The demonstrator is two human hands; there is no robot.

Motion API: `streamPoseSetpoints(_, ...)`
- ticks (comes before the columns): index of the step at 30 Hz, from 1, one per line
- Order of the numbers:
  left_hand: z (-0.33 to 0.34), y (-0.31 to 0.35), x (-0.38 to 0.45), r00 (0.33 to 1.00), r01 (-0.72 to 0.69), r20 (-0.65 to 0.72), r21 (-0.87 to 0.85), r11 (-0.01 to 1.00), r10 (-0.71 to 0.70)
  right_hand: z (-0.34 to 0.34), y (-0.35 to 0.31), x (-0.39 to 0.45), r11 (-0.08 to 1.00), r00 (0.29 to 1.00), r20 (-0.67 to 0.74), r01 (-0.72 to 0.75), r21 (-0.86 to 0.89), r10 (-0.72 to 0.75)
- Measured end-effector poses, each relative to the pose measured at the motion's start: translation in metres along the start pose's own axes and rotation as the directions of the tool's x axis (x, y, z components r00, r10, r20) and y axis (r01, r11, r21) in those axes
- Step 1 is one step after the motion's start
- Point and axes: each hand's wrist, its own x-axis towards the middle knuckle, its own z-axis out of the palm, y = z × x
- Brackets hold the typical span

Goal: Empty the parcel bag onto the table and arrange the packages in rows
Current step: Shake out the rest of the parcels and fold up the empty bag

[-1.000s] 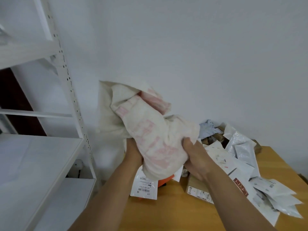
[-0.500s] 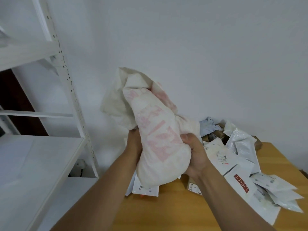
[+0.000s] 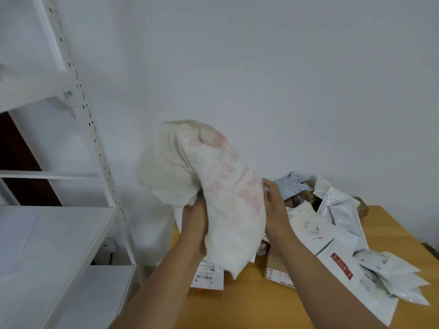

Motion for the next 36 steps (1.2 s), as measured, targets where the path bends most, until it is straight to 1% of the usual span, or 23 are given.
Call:
streamPoseSetpoints(1,0.0,0.001,0.001,0.996,-0.08,-0.038,-0.014,0.997,0.08,0.001,-0.001,-0.002,0.999,0.999,-0.007,-0.049,0.019,0.049)
streamPoseSetpoints(2,-0.003,0.001,0.002,0.981,-0.178,-0.076,-0.02,0.984,0.176,-0.003,-0.001,-0.007,0.994,0.994,0.052,-0.103,0.038,0.101)
streamPoseSetpoints(4,-0.009,0.005,0.005,0.904,-0.401,-0.116,0.1,0.911,0.411,-0.009,0.0,-0.012,0.942,0.95,0.229,-0.261,0.213,0.211)
streamPoseSetpoints(5,-0.011,0.005,0.008,0.849,-0.496,-0.102,0.186,0.848,0.518,-0.01,0.001,-0.011,0.87,0.907,0.335,-0.367,0.33,0.256)
streamPoseSetpoints(6,-0.012,0.005,0.007,0.8,-0.566,-0.059,0.256,0.784,0.597,-0.014,0.002,-0.012,0.81,0.867,0.432,-0.429,0.399,0.247)
streamPoseSetpoints(7,-0.012,0.002,0.006,0.756,-0.619,0.004,0.327,0.714,0.654,-0.015,0.004,-0.014,0.758,0.834,0.508,-0.472,0.451,0.217)
streamPoseSetpoints(8,-0.008,0.001,0.003,0.74,-0.645,0.077,0.359,0.674,0.668,-0.015,0.003,-0.015,0.739,0.822,0.536,-0.48,0.472,0.192)
streamPoseSetpoints(9,-0.003,0.001,-0.001,0.763,-0.633,0.127,0.349,0.691,0.634,-0.011,0.003,-0.016,0.716,0.832,0.527,-0.476,0.511,0.177)
streamPoseSetpoints(10,0.002,0.003,-0.007,0.809,-0.586,0.159,0.292,0.756,0.566,-0.007,0.003,-0.016,0.711,0.857,0.482,-0.455,0.535,0.186)
streamPoseSetpoints(12,0.009,0.011,-0.018,0.894,-0.413,0.247,0.134,0.901,0.373,-0.004,0.006,-0.016,0.675,0.9,0.36,-0.424,0.603,0.245)
streamPoseSetpoints(13,0.008,0.014,-0.017,0.913,-0.287,0.315,0.046,0.957,0.259,-0.005,0.008,-0.015,0.644,0.902,0.35,-0.427,0.635,0.253)
streamPoseSetpoints(15,0.006,0.022,-0.013,0.898,-0.055,0.43,-0.105,0.993,0.096,-0.008,0.01,-0.014,0.651,0.907,0.333,-0.417,0.635,0.257)
streamPoseSetpoints(17,0.001,0.03,-0.007,0.89,0.076,0.453,-0.27,0.96,0.057,-0.01,0.011,-0.013,0.736,0.928,0.258,-0.37,0.568,0.267)
streamPoseSetpoints(19,-0.004,0.037,0.002,0.903,0.114,0.427,-0.37,0.922,0.059,-0.011,0.013,-0.011,0.791,0.94,0.203,-0.341,0.509,0.274)
streamPoseSetpoints(23,-0.023,0.043,0.027,0.896,0.153,0.441,-0.424,0.893,0.056,-0.017,0.021,-0.005,0.855,0.932,0.178,-0.361,0.372,0.316)
streamPoseSetpoints(25,-0.025,0.04,0.035,0.909,0.152,0.417,-0.345,0.926,0.007,-0.02,0.027,0.0,0.913,0.942,0.136,-0.332,0.239,0.307)
streamPoseSetpoints(27,-0.022,0.029,0.041,0.938,0.128,0.344,-0.251,0.959,-0.035,-0.022,0.032,0.005,0.944,0.95,0.055,-0.311,0.111,0.307)
streamPoseSetpoints(29,-0.02,0.014,0.051,0.979,0.1,0.189,-0.113,0.989,-0.077,-0.024,0.038,0.013,0.963,0.963,-0.045,-0.268,-0.024,0.266)
streamPoseSetpoints(32,-0.024,-0.005,0.062,0.991,0.129,0.002,0.147,0.981,-0.131,-0.031,0.042,0.028,0.939,0.971,-0.176,-0.204,-0.276,0.159)
streamPoseSetpoints(33,-0.026,-0.01,0.063,0.995,0.096,-0.062,0.259,0.961,-0.083,-0.035,0.038,0.031,0.926,0.97,-0.207,-0.19,-0.327,0.126)
streamPoseSetpoints(34,-0.029,-0.014,0.061,0.993,0.012,-0.114,0.371,0.929,0.033,-0.04,0.033,0.036,0.907,0.967,-0.236,-0.181,-0.38,0.094)
streamPoseSetpoints(35,-0.032,-0.017,0.056,0.961,-0.138,-0.138,0.509,0.849,0.239,-0.045,0.026,0.04,0.875,0.966,-0.255,-0.168,-0.455,0.052)
streamPoseSetpoints(36,-0.034,-0.022,0.051,0.864,-0.334,-0.07,0.661,0.672,0.498,-0.05,0.019,0.045,0.821,0.967,-0.254,-0.148,-0.552,0.004)
